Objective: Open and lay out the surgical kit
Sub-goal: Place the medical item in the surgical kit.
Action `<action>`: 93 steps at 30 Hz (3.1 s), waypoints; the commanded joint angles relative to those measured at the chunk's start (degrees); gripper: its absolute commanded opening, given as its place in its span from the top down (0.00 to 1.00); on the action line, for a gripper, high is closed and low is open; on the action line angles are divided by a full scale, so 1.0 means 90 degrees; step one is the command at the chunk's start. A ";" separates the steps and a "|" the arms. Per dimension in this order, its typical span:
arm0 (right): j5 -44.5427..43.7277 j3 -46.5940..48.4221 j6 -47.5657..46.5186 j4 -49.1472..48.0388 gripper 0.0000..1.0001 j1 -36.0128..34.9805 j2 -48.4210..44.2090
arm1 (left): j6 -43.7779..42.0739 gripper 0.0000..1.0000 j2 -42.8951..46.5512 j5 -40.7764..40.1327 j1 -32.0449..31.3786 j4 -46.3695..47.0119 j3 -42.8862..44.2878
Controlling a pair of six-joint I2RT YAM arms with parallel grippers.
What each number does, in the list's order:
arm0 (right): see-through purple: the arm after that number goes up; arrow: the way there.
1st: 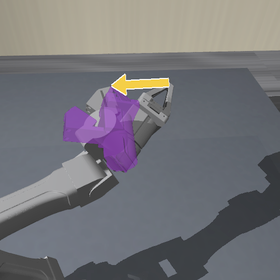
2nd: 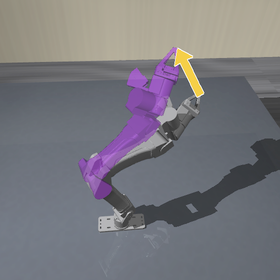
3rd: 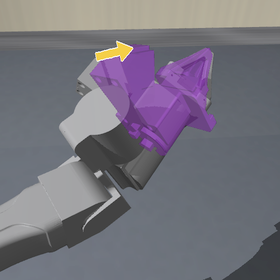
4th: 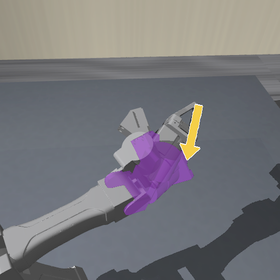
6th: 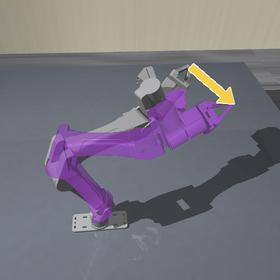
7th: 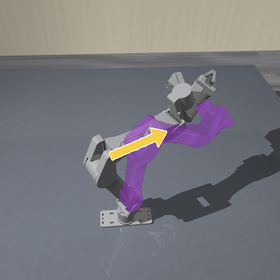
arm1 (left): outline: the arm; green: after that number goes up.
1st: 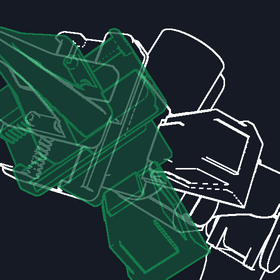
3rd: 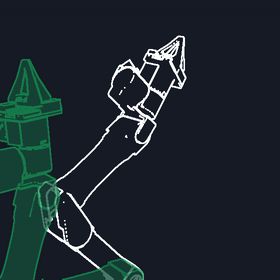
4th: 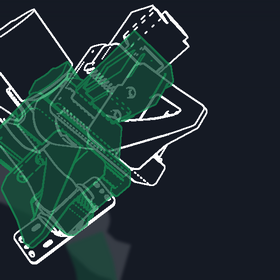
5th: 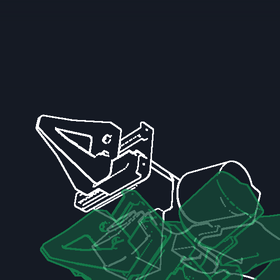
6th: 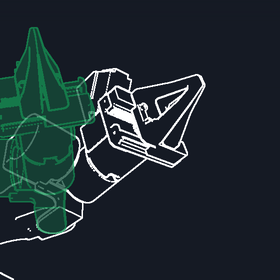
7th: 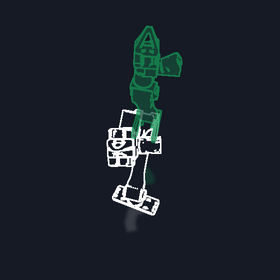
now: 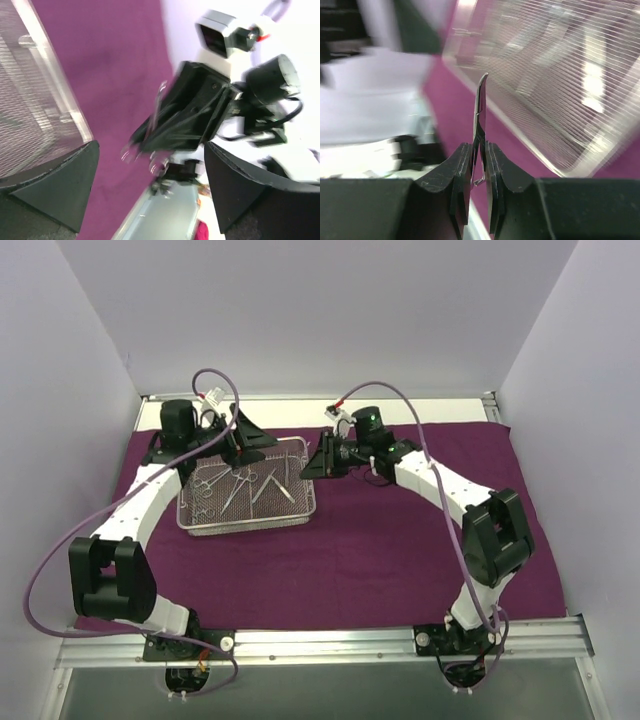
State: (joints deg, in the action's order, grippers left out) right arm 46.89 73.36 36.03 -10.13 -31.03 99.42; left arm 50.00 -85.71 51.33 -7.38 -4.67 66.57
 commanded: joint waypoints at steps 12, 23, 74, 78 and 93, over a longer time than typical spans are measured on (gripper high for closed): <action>-0.7891 0.0093 -0.2870 0.5296 1.00 0.1962 -0.0509 | -0.4022 0.06 0.0714 -0.3243 0.0156 -0.4589 0.1023; -0.8823 -0.1052 -0.3788 0.4076 1.00 0.3837 -0.0559 | -0.3612 0.06 0.1281 -0.4355 -0.0117 -0.4413 0.0348; -0.8298 -0.0554 -0.3564 0.3880 0.65 0.3965 0.0868 | -0.3876 0.06 0.0998 -0.3858 -0.0264 -0.4364 0.0309; -0.8024 -0.0544 -0.3622 0.3841 0.66 0.3984 0.0829 | -0.3856 0.06 0.0950 -0.3741 -0.0264 -0.4355 0.0309; -0.7496 -0.0134 -0.3671 0.3899 0.71 0.4804 0.0516 | -0.3817 0.06 0.0910 -0.3526 -0.0216 -0.4140 0.0162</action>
State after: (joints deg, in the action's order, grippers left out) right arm -22.35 70.61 3.11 23.27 10.85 106.37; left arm 15.88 -77.25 18.20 -9.96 -44.66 67.88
